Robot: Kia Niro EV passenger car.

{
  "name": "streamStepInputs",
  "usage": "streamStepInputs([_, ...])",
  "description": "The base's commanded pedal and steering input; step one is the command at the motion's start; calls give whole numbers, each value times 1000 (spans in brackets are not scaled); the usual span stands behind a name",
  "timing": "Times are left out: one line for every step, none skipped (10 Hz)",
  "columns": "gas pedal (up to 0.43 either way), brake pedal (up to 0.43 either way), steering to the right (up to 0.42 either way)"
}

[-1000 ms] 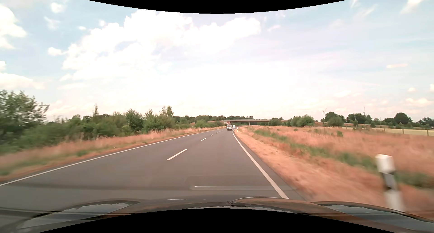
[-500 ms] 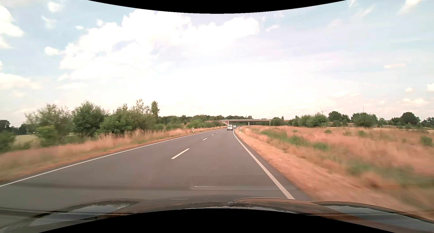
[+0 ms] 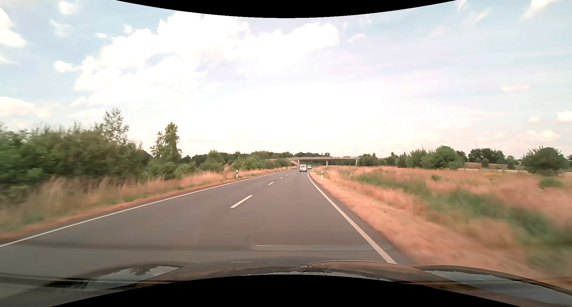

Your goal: Follow the waypoints while adhering to traffic rules and regulations

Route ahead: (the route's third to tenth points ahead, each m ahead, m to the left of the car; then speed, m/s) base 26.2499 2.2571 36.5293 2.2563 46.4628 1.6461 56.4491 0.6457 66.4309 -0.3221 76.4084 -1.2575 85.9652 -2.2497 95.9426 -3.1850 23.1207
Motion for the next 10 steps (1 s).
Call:
streamStepInputs([228,0,4])
streamStepInputs([228,0,3])
streamStepInputs([228,0,3])
streamStepInputs([228,0,4])
streamStepInputs([228,0,4])
streamStepInputs([220,0,3])
streamStepInputs([220,0,4])
streamStepInputs([220,0,4])
streamStepInputs([220,0,4])
streamStepInputs([220,0,3])
